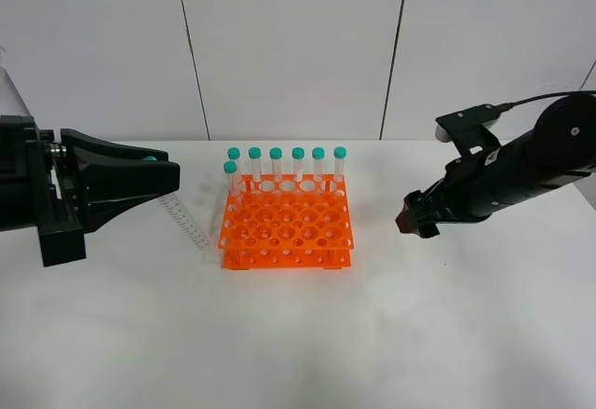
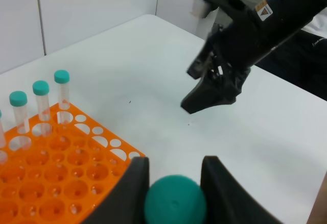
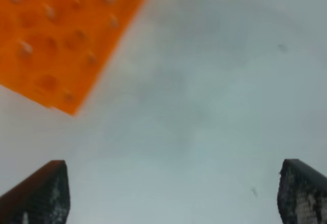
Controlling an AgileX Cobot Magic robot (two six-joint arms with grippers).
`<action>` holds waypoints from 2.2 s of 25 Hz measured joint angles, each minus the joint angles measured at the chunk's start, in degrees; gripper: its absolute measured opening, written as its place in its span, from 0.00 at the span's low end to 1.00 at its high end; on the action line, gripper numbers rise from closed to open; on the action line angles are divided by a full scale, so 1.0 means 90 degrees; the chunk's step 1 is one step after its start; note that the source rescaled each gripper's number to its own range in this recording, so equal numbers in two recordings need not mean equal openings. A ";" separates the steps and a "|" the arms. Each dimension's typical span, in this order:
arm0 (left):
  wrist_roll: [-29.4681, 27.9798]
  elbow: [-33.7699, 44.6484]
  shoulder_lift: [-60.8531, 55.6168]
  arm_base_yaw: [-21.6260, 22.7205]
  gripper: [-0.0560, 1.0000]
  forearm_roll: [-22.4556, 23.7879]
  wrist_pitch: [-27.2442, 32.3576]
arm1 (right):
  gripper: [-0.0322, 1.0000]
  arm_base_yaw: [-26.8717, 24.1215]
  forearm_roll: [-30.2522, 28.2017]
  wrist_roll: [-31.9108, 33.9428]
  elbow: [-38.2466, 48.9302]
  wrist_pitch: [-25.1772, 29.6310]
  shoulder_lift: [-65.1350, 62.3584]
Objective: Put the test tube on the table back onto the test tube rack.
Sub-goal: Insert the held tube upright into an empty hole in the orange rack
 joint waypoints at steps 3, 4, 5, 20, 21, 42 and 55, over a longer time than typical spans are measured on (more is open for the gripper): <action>0.0008 0.0000 0.0000 0.0000 0.06 0.0000 0.0000 | 0.99 -0.0200 -0.0781 0.0980 0.0000 0.0318 0.0000; 0.0008 0.0000 0.0000 0.0000 0.06 0.0000 0.0000 | 0.99 -0.0245 -0.1109 0.1375 0.0000 0.0393 0.0000; 0.0008 0.0000 0.0000 0.0000 0.06 0.0000 0.0006 | 0.99 -0.0308 -0.1427 0.1736 0.0000 0.0505 0.0000; 0.0008 0.0000 0.0000 0.0000 0.06 0.0141 0.0162 | 0.99 -0.0964 -0.2070 0.2259 -0.0758 0.2030 -0.0007; 0.0008 0.0000 0.0000 0.0000 0.06 0.0141 0.0162 | 0.99 -0.0964 -0.2070 0.2259 -0.0822 0.2132 -0.0007; 0.0008 0.0000 0.0000 0.0000 0.06 0.0141 0.0206 | 0.99 -0.0964 -0.1875 0.2312 -0.1107 0.5162 -0.0057; 0.0008 0.0000 0.0000 0.0000 0.06 0.0141 0.0215 | 0.99 -0.0964 -0.1878 0.2476 -0.1107 0.5174 -0.2065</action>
